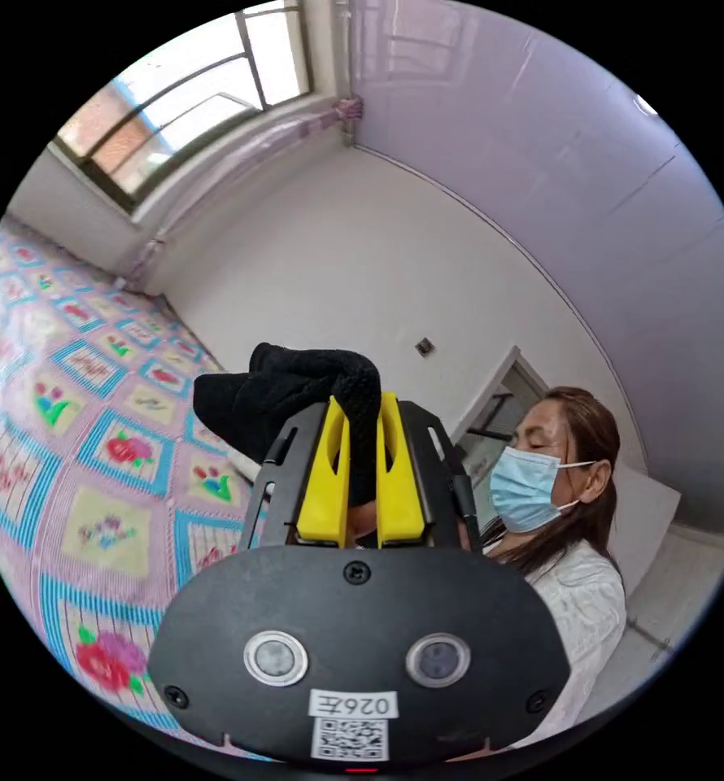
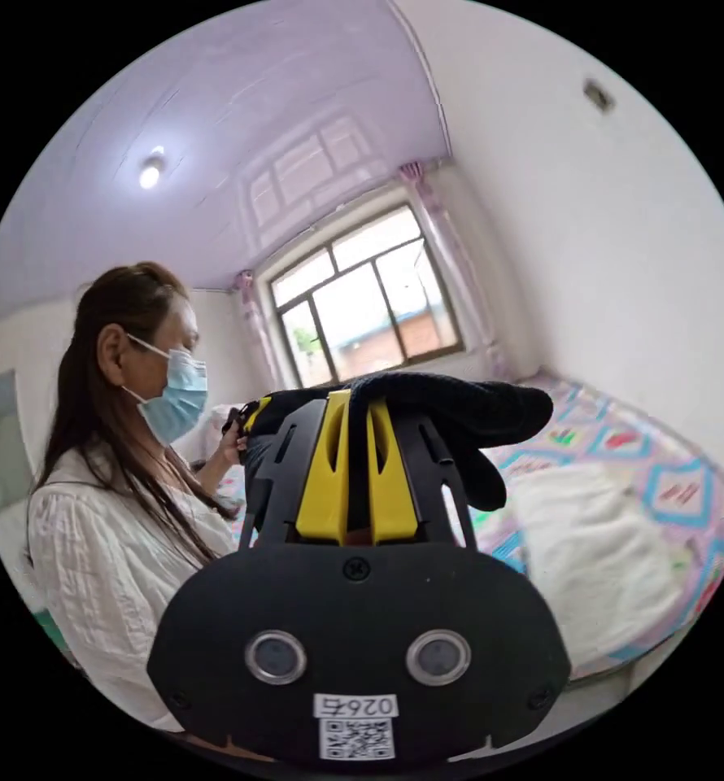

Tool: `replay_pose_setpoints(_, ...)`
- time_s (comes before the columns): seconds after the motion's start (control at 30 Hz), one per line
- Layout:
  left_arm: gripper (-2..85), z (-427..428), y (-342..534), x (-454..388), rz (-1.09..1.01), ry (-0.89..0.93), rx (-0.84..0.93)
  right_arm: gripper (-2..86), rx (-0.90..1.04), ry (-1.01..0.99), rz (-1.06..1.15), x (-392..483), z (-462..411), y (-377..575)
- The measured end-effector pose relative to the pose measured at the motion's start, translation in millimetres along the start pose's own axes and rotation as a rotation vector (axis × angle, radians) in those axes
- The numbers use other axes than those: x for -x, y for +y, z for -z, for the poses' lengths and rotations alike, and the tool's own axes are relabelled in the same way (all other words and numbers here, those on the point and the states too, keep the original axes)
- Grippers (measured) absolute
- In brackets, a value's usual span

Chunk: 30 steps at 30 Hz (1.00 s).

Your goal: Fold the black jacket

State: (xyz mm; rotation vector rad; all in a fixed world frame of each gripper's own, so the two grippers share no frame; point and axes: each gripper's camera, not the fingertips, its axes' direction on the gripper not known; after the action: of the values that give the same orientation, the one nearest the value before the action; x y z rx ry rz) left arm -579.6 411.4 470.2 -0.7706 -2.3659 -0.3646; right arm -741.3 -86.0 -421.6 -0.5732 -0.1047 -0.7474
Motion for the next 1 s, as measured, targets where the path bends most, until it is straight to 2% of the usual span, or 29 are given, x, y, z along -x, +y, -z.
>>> replay_pose_setpoints(0.1,5.2,92,41,23,0.198,-0.155,-0.044,-1.1,0.167,-0.197,-0.216,-30,-111,40)
replay_pose_setpoints(0.23,5.0,173,57,101,0.468,-0.314,-0.050,-1.1,0.539,-0.353,-0.470,-68,-325,125)
replay_pose_setpoints(0.33,5.0,191,31,95,0.403,-0.267,-0.105,-1.1,0.582,-0.480,-0.534,-64,-434,130)
replay_pose_setpoints(0.37,5.0,193,22,86,0.365,-0.261,-0.109,-1.1,0.553,-0.502,-0.461,-51,-455,108)
replay_pose_setpoints(0.4,5.1,197,5,66,0.282,-0.247,-0.114,-1.1,0.534,-0.499,-0.407,-41,-460,94)
replay_pose_setpoints(0.53,5.7,220,-1,0,0.057,-0.152,-0.097,-1.0,0.461,-0.435,0.075,37,-441,19)
replay_pose_setpoints(0.6,6.3,233,27,-9,0.059,-0.133,-0.065,-0.8,0.475,-0.411,0.211,53,-421,23)
replay_pose_setpoints(0.63,7.4,245,55,-1,0.142,-0.136,-0.045,-0.7,0.507,-0.401,0.234,52,-410,39)
replay_pose_setpoints(0.67,8.0,251,73,6,0.210,-0.154,-0.037,-0.2,0.558,-0.408,0.200,41,-404,64)
replay_pose_setpoints(0.7,9.4,267,114,23,0.391,-0.230,-0.044,0.0,0.592,-0.416,0.166,32,-402,79)
replay_pose_setpoints(0.73,10.3,286,160,38,0.590,-0.348,-0.073,1.6,0.678,-0.416,0.061,8,-401,116)
replay_pose_setpoints(0.8,11.0,313,223,41,0.797,-0.461,-0.203,4.2,0.760,-0.344,-0.189,-41,-394,180)
replay_pose_setpoints(0.87,11.9,329,260,25,0.847,-0.463,-0.418,6.4,0.668,-0.277,-0.554,-104,-364,255)
replay_pose_setpoints(0.9,12.8,330,265,13,0.846,-0.488,-0.505,7.1,0.627,-0.272,-0.621,-115,-355,268)
replay_pose_setpoints(0.97,15.2,322,243,2,0.811,-0.576,-0.464,10.6,0.512,-0.204,-0.738,-135,-338,293)
replay_pose_setpoints(1.0,16.9,311,215,0,0.767,-0.652,-0.366,11.6,0.507,-0.188,-0.739,-137,-340,295)
